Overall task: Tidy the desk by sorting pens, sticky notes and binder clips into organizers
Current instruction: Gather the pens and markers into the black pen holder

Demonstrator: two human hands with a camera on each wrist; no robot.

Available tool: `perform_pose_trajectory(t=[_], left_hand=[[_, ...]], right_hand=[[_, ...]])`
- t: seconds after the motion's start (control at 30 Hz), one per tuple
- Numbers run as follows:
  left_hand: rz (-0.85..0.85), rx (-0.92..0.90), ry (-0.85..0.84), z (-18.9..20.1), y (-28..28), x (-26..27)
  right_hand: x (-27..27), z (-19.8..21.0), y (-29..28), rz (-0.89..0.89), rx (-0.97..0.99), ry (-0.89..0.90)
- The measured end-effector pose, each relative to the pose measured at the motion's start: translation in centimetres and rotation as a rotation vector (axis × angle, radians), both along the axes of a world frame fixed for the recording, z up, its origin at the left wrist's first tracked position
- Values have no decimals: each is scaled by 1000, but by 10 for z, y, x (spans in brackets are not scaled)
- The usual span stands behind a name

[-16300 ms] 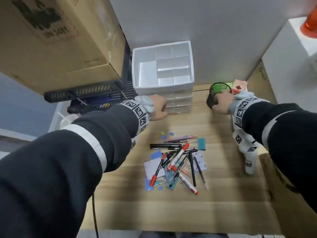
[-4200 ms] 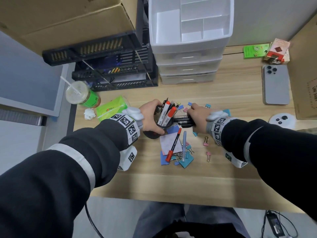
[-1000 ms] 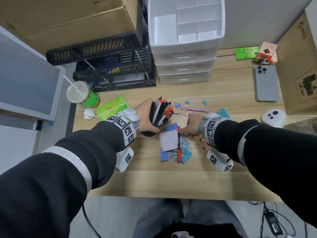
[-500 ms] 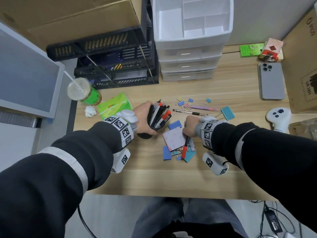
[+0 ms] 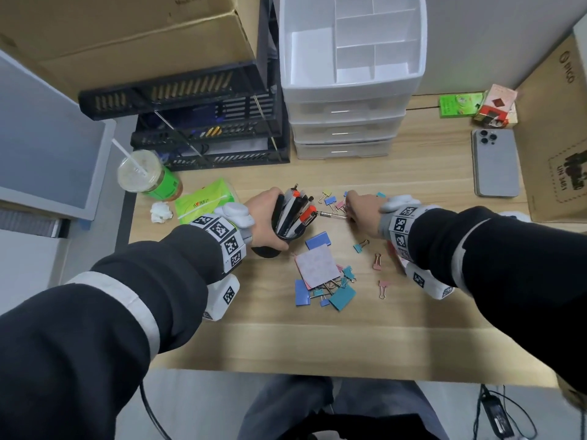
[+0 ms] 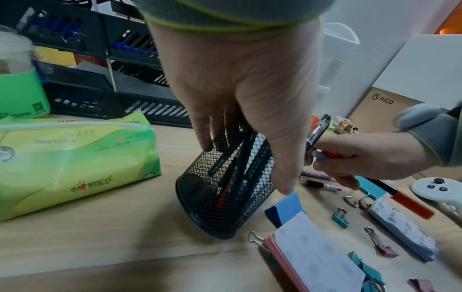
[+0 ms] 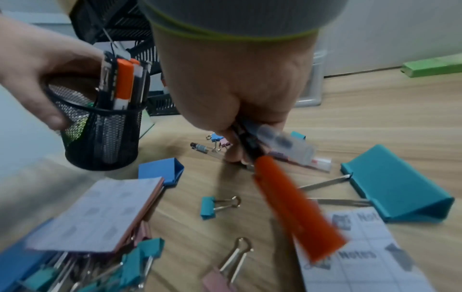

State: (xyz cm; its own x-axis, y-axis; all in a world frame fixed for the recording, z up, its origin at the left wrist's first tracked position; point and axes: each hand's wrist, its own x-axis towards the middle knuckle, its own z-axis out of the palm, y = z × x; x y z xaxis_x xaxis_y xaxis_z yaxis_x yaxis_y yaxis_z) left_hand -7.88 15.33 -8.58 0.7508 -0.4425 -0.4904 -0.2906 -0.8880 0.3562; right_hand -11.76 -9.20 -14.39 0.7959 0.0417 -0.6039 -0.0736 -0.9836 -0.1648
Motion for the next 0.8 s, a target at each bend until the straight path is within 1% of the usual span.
perform_pose_trajectory(t=[0.07, 0.13, 0.23, 0.3, 0.37, 0.43, 0.53, 0.57, 0.7, 0.73, 0.8], left_hand=[[5, 10, 8, -3, 0, 0], [6, 23, 14, -4, 0, 1], [10, 36, 16, -5, -1, 4], [7, 44, 19, -6, -3, 6], [8, 45, 25, -5, -6, 7], [10, 43, 31, -5, -9, 10], [4, 48, 34, -4, -13, 11], [3, 48, 34, -4, -14, 12], [-1, 52, 36, -4, -18, 13], [0, 53, 36, -5, -19, 14], [1, 56, 37, -5, -21, 13]], right_hand=[[1, -9, 4, 60, -31, 7], [1, -14, 7, 85, -23, -1], [0, -13, 5, 163, -20, 25], [0, -13, 4, 217, -62, 51], [0, -19, 3, 222, -47, 30], [-1, -22, 1, 196, 3, -38], [3, -23, -1, 201, 0, -120], [5, -22, -1, 210, -13, -110], [11, -19, -4, 249, -40, 19], [11, -18, -4, 252, -36, 33], [9, -19, -6, 247, -9, 3]])
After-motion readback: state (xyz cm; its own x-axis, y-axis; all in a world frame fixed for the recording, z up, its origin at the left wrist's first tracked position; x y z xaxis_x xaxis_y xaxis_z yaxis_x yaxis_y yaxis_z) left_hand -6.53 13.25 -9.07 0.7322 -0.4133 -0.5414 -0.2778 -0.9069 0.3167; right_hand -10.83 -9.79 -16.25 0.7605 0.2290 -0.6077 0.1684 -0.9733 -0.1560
